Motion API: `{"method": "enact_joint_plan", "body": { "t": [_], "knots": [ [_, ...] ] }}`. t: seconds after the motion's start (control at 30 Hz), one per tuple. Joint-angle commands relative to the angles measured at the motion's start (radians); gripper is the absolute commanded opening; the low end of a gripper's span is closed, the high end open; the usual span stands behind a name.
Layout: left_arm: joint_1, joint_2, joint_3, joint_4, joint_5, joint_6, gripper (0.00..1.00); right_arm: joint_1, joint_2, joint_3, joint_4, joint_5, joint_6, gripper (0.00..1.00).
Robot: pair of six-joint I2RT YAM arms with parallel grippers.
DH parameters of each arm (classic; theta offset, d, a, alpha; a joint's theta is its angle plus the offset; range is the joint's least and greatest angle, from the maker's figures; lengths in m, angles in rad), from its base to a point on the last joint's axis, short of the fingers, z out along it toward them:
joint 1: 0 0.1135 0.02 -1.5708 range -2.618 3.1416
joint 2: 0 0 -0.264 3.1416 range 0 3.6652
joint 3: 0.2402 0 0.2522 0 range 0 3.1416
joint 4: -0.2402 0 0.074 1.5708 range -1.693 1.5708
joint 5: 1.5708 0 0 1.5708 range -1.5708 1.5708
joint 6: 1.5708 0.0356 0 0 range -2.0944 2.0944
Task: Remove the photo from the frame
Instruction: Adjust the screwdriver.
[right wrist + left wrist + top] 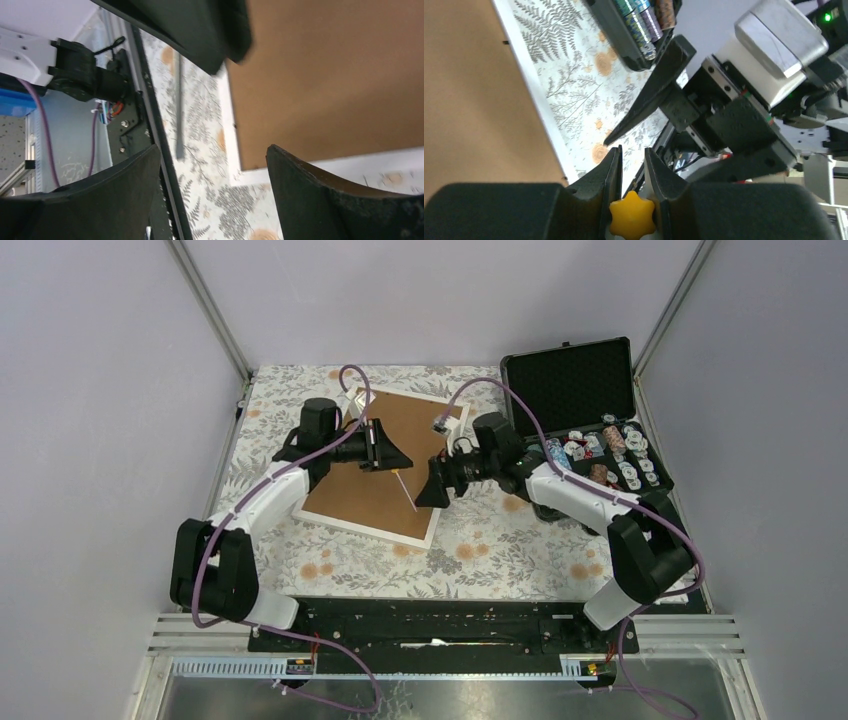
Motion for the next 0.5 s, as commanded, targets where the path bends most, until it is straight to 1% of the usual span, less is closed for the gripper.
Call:
{"method": "enact_joint_plan", "body": {
  "t": [0.0,0.07,0.1,0.13,0.17,0.2,0.23,0.27,0.3,0.33,0.37,0.47],
  "knots": [
    [-0.002,-0.050,-0.045,0.260,0.012,-0.194,0.00,0.078,0.013,0.097,0.029,-0.006,0.027,0.84],
    [-0.002,-0.048,-0.053,0.286,0.012,-0.229,0.00,0.105,0.037,0.122,0.026,0.016,0.021,0.80],
    [-0.002,-0.050,-0.054,0.289,0.013,-0.234,0.00,0.114,0.045,0.131,0.026,0.021,0.016,0.73],
    [-0.002,-0.052,-0.054,0.289,0.016,-0.235,0.00,0.121,0.050,0.136,0.025,0.027,0.006,0.63],
    [-0.002,-0.056,-0.055,0.285,0.020,-0.231,0.00,0.126,0.052,0.141,0.016,0.037,-0.010,0.50],
    [-0.002,-0.061,-0.057,0.284,0.031,-0.229,0.00,0.128,0.053,0.145,0.003,0.045,-0.027,0.34],
    [-0.001,-0.067,-0.057,0.276,0.040,-0.223,0.00,0.128,0.053,0.150,-0.018,0.052,-0.051,0.22],
    [-0.001,-0.075,-0.055,0.262,0.054,-0.206,0.06,0.127,0.050,0.159,-0.051,0.058,-0.082,0.11],
    [0.000,-0.084,-0.047,0.227,0.077,-0.177,0.17,0.127,0.041,0.162,-0.092,0.067,-0.112,0.01],
    [0.001,-0.092,-0.034,0.171,0.093,-0.130,0.28,0.127,0.030,0.161,-0.121,0.077,-0.165,0.00],
    [0.002,-0.097,-0.014,0.096,0.102,-0.071,0.35,0.129,0.016,0.153,-0.143,0.088,-0.207,0.00],
    [0.002,-0.097,0.049,-0.142,0.125,0.102,0.45,0.128,-0.015,0.135,-0.221,0.126,-0.333,0.00]
  ]
}}
